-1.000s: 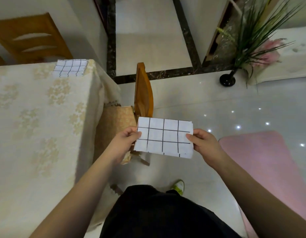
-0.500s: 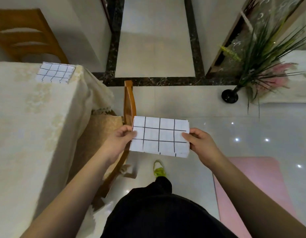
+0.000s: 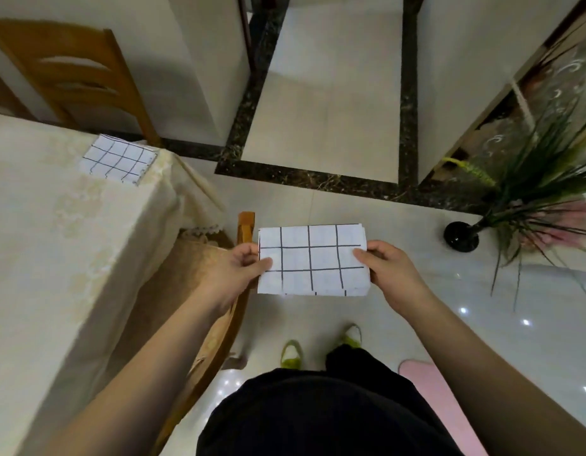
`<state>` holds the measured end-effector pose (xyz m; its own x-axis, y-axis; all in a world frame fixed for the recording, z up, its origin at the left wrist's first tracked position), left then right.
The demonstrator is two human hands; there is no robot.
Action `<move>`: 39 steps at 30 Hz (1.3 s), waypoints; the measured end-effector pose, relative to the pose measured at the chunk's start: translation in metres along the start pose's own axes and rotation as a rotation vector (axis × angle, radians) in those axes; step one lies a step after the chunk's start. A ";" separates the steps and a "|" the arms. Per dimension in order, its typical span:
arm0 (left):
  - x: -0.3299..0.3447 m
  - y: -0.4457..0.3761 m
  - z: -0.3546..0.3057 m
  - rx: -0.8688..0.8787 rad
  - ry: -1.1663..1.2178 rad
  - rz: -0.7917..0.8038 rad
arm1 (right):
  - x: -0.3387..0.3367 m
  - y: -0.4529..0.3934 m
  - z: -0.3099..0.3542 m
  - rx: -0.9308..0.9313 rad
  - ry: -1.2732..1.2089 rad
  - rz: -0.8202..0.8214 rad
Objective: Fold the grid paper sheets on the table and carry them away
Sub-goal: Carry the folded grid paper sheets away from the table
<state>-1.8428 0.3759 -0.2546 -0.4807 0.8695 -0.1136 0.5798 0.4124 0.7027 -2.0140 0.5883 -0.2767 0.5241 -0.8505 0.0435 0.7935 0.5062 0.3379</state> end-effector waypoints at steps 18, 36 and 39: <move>0.042 -0.084 -0.090 -0.116 0.363 -0.396 | -0.010 -0.199 0.087 0.009 0.131 0.407; -0.089 -0.110 -0.080 -0.105 0.670 -0.693 | 0.204 -0.299 0.099 0.056 0.368 0.882; -0.111 -0.113 -0.080 -0.115 0.693 -0.739 | 0.233 -0.309 0.099 0.075 0.397 0.942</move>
<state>-1.9072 0.2106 -0.2655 -0.9891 0.0442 -0.1402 -0.0654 0.7219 0.6889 -2.1671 0.2197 -0.2781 0.9999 0.0034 0.0116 -0.0076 0.9223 0.3863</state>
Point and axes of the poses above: each hand's wrist, its own y-axis away from the middle knuckle, its own x-axis out of the palm, z = x × y, the point moved 8 cm from there along -y, towards the middle knuckle, and after that the axes turned 12 degrees about -x, right-handed, at the moved point
